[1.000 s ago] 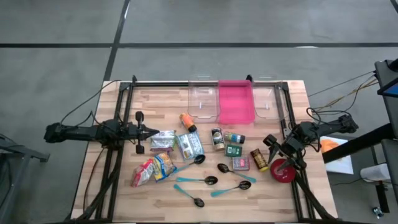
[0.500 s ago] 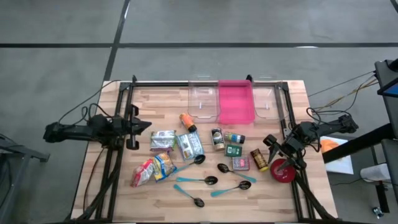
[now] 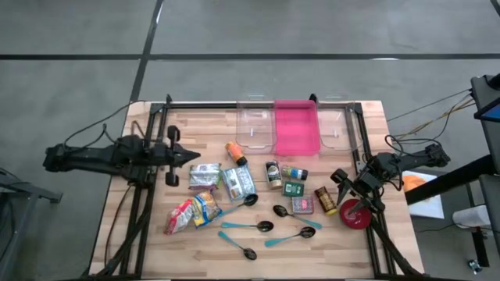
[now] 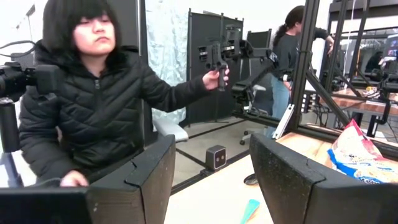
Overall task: Pick & Place Food Item
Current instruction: Put the green noodle pack into the left transparent bin
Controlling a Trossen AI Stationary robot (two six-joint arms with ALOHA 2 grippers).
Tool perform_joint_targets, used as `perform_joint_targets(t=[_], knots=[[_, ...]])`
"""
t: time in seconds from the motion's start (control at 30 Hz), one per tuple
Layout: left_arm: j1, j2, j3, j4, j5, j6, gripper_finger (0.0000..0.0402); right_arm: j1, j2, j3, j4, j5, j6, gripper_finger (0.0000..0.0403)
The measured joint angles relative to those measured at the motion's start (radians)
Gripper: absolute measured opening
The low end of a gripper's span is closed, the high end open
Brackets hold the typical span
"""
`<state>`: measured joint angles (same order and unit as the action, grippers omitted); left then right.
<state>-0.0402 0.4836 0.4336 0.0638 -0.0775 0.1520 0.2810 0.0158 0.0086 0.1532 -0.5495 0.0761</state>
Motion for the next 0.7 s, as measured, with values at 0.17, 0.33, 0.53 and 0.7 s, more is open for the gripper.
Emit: perform_joint_targets(t=[0.17, 0.33, 0.53, 0.7], knots=[[0.000, 0.161, 0.145, -0.163, 0.021, -0.107, 0.0000, 0.000, 0.000, 0.000, 0.000, 0.000, 0.000, 0.0206], [0.000, 0.292, 0.250, -0.210, 0.034, -0.267, 0.0000, 0.000, 0.000, 0.000, 0.000, 0.000, 0.000, 0.0206], [0.000, 0.390, 0.305, -0.219, 0.034, -0.426, 0.0000, 0.000, 0.000, 0.000, 0.000, 0.000, 0.000, 0.0206], [0.000, 0.420, 0.291, -0.251, 0.038, -0.514, 0.0000, 0.000, 0.000, 0.000, 0.000, 0.000, 0.000, 0.0206]])
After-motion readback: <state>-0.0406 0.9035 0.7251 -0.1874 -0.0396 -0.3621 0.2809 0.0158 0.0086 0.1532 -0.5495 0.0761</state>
